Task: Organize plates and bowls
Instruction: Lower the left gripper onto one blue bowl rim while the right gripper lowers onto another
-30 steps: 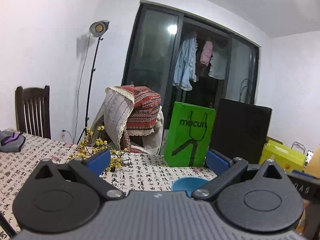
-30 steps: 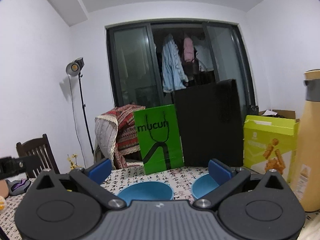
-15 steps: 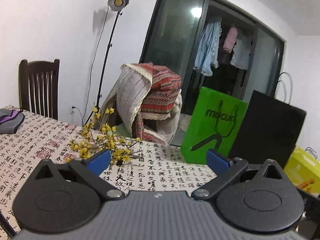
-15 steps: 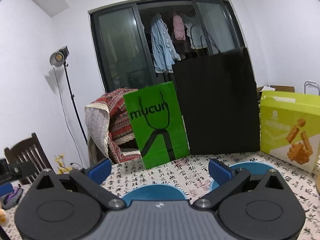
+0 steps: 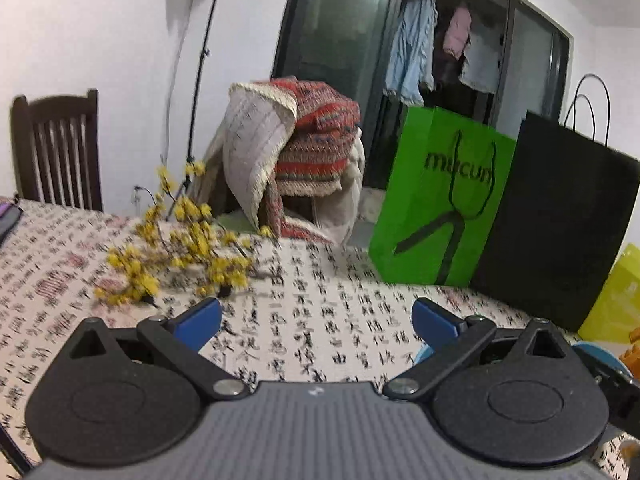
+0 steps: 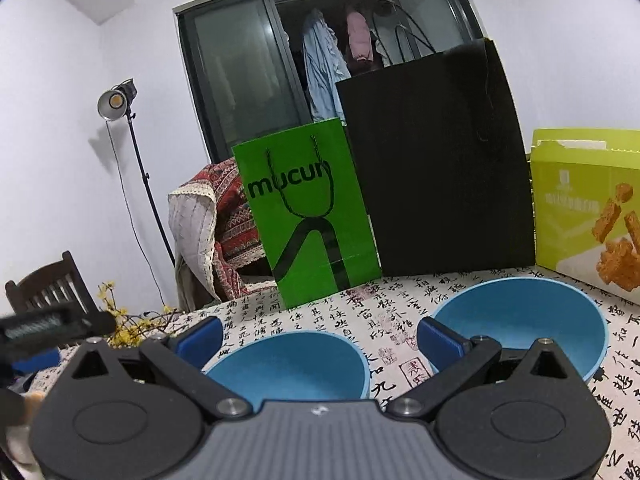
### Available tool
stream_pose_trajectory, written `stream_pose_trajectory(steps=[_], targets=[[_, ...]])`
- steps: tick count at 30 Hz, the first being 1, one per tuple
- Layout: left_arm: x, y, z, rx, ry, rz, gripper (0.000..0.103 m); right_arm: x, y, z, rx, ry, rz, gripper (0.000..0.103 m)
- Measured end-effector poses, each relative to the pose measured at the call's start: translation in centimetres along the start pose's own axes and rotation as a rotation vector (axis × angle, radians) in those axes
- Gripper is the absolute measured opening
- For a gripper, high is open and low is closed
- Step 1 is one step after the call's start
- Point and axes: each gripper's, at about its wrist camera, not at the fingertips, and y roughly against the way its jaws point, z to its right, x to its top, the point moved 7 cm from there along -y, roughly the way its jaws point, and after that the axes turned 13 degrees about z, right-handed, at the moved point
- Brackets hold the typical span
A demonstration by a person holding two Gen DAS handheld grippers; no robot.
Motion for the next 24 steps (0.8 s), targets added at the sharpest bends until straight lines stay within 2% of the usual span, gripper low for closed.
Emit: stream_pose_trajectory(steps=[6,12,15,18,22,24], targets=[[-1.7,-0.5,-0.1,-0.080,0.037,-0.029,0.103,-0.6,-0.5,0.2,-0.019,0.022,-0.014,0.103],[-3.0,-1.4,-0.3,-0.114,0.077,-0.091,0.103,-1.5,-1.1,0.2,-0.034,0.052,-0.046,0.098],[-3.0,-1.5,-0.4,-0.126,0.093,-0.097,0.103,-1.8,-1.2,0.4,-0.040,0.052,-0.057,0.097],[-3.2,-1.6,-0.4,-0.136,0.102,-0.110,0.103,-1.6,-1.1,0.5,-0.046,0.054,-0.055,0.089],[-2.6,-1.7,-0.5,-0.130,0.105,-0.126,0.103,-1.4,-0.8,0.9,-0.053,0.048,-0.045,0.089],[-2.0,-1.7,-0.4,-0.158,0.133,-0.138,0.103,-1.1,-0.7,0.9,-0.053,0.041,-0.036,0.089]])
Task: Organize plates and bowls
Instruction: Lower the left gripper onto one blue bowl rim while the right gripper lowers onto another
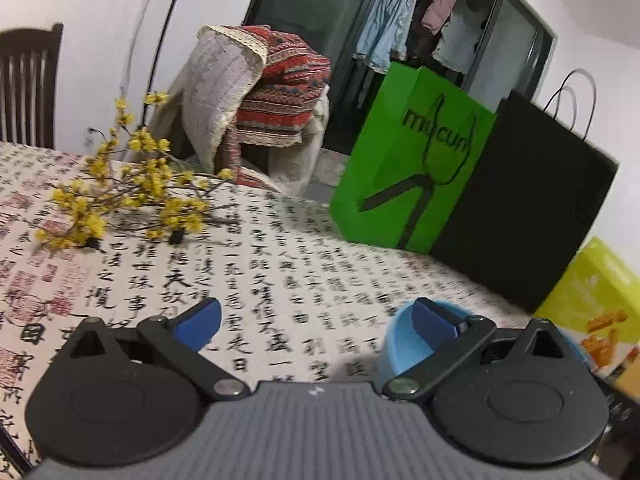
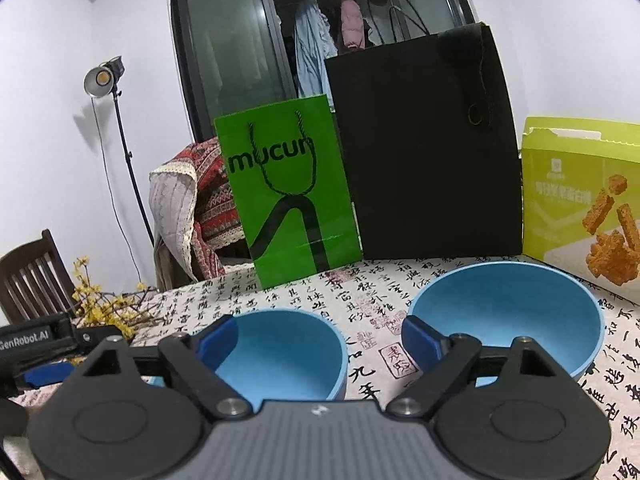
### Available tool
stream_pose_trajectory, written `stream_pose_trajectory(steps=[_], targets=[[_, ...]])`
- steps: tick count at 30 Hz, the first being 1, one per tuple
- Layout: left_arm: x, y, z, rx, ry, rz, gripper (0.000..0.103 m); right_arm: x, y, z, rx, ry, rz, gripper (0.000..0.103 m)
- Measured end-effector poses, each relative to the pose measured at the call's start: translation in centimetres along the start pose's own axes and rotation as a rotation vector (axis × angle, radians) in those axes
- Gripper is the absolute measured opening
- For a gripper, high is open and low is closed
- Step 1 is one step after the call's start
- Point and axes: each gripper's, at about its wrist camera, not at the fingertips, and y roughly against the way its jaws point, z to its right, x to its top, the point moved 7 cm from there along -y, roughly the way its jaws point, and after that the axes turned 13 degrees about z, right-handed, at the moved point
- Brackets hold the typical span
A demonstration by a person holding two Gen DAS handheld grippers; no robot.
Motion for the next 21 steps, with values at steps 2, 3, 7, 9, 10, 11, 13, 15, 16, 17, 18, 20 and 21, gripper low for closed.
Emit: stream_pose_trajectory(steps=[2,3,7,9,10,11,13,15,16,17,18,20,21], targets=[[0.4,-0.3,0.5,-0.016,0.006,-0.023,0.103,0.1,0.1,-0.1,0.003,-0.003,0.003,0.089],[0.7,-0.5,1.0,-0.023,-0.006,-0.029,0.103,0.1,0.1,-0.1,0.005,-0.002,0.002,0.089],[0.8,-1.5,2.9,-0.011,-0.046,-0.046,0.103,-0.1,0.1,-0.4,0.002,0.007,-0.010,0.089],[0.4,-1.7,3.5,-0.023,-0.061,-0.047,0.103,-0.2,0.0,-0.3,-0.006,0.011,-0.017,0.089],[0.0,-1.7,3.7,-0.037,-0.063,-0.046,0.103,-0.3,-0.1,-0.3,-0.006,0.010,-0.020,0.088],[-0.4,-1.8,3.7,-0.047,-0.059,-0.050,0.103,-0.3,-0.1,-0.2,-0.007,0.010,-0.021,0.088],[-1.2,-2.3,3.7,-0.052,-0.064,-0.084,0.103,-0.3,-0.2,-0.2,-0.006,0.011,-0.029,0.088],[-1.5,-2.3,3.3,-0.041,-0.073,-0.077,0.103,-0.4,-0.2,-0.2,-0.002,0.008,-0.046,0.088],[-1.6,-2.2,3.2,-0.041,-0.081,-0.079,0.103,-0.4,-0.2,-0.3,-0.001,0.008,-0.046,0.088],[-1.7,-2.3,3.1,-0.038,-0.085,-0.081,0.103,-0.4,-0.2,-0.3,-0.004,0.011,-0.045,0.088],[-1.8,-2.3,2.9,-0.036,-0.083,-0.083,0.103,-0.4,-0.2,-0.2,-0.009,0.011,-0.044,0.088],[-1.9,-2.4,2.8,-0.034,-0.079,-0.088,0.103,-0.4,-0.2,0.1,-0.008,-0.008,-0.048,0.086],[-1.9,-2.4,2.7,-0.031,-0.079,-0.089,0.103,-0.3,-0.2,0.3,-0.007,-0.020,-0.050,0.083]])
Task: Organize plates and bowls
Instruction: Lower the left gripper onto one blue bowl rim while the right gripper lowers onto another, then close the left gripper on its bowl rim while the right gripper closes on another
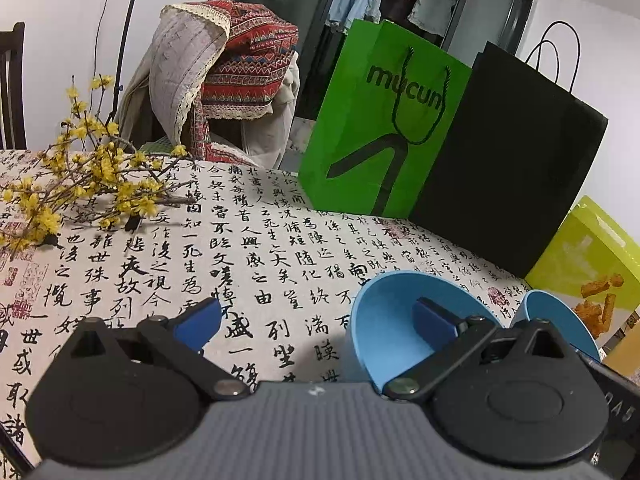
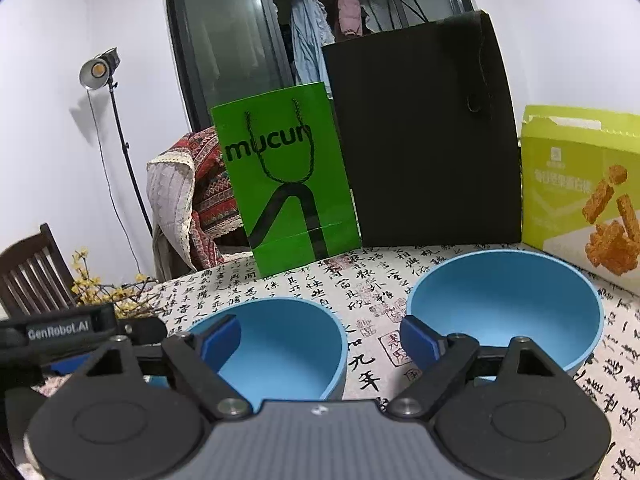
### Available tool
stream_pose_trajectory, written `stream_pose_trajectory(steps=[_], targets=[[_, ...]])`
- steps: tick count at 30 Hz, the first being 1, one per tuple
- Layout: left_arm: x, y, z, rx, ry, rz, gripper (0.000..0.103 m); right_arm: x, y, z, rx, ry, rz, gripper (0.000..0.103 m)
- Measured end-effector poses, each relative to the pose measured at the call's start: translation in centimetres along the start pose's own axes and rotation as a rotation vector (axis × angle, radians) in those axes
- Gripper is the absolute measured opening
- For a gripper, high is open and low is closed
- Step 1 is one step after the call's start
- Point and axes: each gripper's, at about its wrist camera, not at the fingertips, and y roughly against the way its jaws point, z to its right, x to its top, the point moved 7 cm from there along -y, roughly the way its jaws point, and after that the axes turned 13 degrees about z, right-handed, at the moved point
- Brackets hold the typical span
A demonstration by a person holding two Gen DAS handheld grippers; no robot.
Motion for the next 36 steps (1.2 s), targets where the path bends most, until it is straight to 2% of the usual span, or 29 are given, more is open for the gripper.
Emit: stream_pose_trajectory(steps=[3,9,13,15,20,31,36], targets=[[-0.1,0.1,0.1,0.002,-0.015,0.011,0.103,0.1,0.0,0.6,-0.012,-0.031,-0.007,0.078],[-0.4,0.0,0.7,-0.008,-0.047,0.024,0.103,0.1,-0.2,1.6,-0.010,-0.117,-0.028,0.061],[-0.6,-0.2,0.7,-0.003,-0.058,0.024,0.103,-0.2,-0.4,1.7,-0.005,-0.133,-0.045,0.046],[-0.6,-0.2,0.8,-0.004,-0.062,0.024,0.103,-0.3,-0.5,1.7,0.000,-0.134,-0.049,0.043],[-0.7,-0.2,0.8,-0.006,-0.065,0.023,0.102,-0.3,-0.4,1.8,0.006,-0.150,-0.048,0.039],[-1.1,-0.3,1.2,-0.027,-0.088,0.008,0.092,-1.5,-1.2,1.4,-0.010,-0.121,-0.092,0.031],[-1.5,-0.6,1.4,-0.037,-0.095,-0.012,0.078,-2.0,-1.7,0.8,-0.023,-0.068,-0.106,0.030]])
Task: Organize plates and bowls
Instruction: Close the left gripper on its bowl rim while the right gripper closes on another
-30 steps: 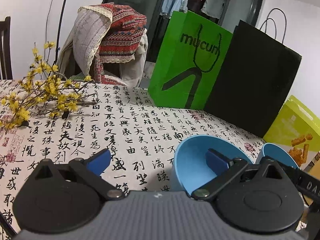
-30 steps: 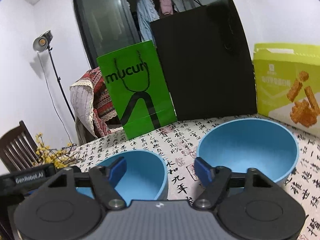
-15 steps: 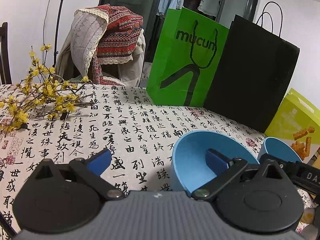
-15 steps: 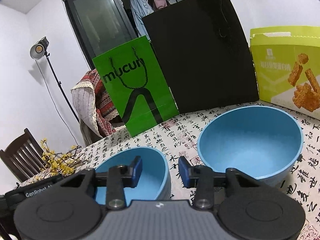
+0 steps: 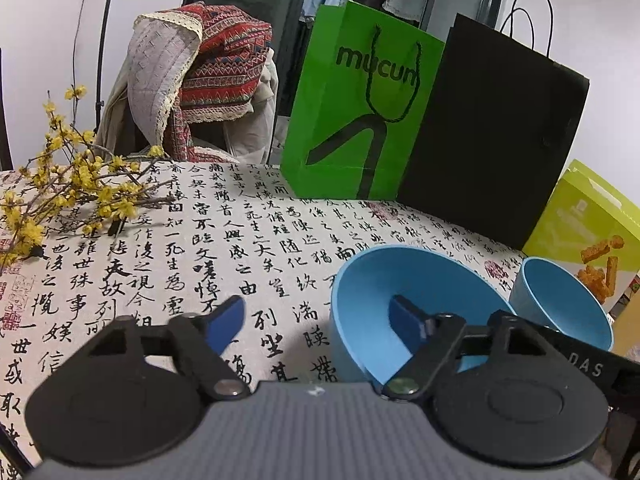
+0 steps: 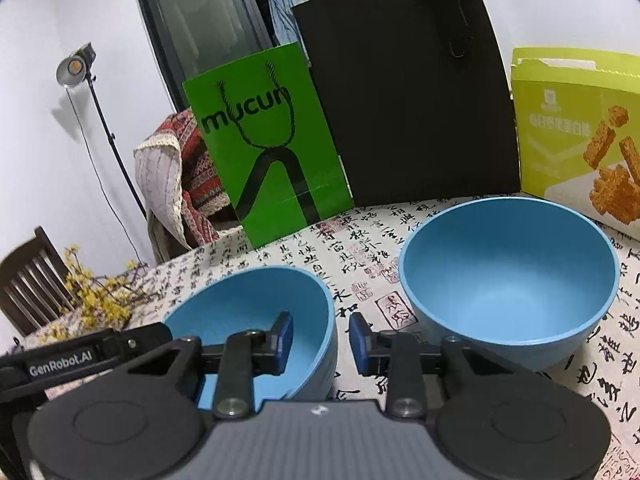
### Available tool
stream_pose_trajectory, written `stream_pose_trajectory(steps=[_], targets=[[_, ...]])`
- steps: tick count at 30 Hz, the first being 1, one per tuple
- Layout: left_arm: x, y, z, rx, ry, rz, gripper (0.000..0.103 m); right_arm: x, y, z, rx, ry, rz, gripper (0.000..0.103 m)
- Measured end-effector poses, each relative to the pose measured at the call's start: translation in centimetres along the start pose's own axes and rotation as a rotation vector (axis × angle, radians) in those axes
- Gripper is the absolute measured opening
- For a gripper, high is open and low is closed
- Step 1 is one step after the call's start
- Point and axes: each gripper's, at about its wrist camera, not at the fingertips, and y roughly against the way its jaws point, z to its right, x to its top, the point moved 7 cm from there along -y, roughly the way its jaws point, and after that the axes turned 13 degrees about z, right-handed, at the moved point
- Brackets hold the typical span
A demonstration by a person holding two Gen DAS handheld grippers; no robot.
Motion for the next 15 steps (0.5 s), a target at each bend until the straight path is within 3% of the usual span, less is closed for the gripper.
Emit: stream_pose_trajectory(steps=[15], targets=[[-0.9,-0.4,0.9,-0.041,-0.037,-0.038,0.043,-1.2,-0.9,-0.9,-0.008,0.094,-0.041,0.026]])
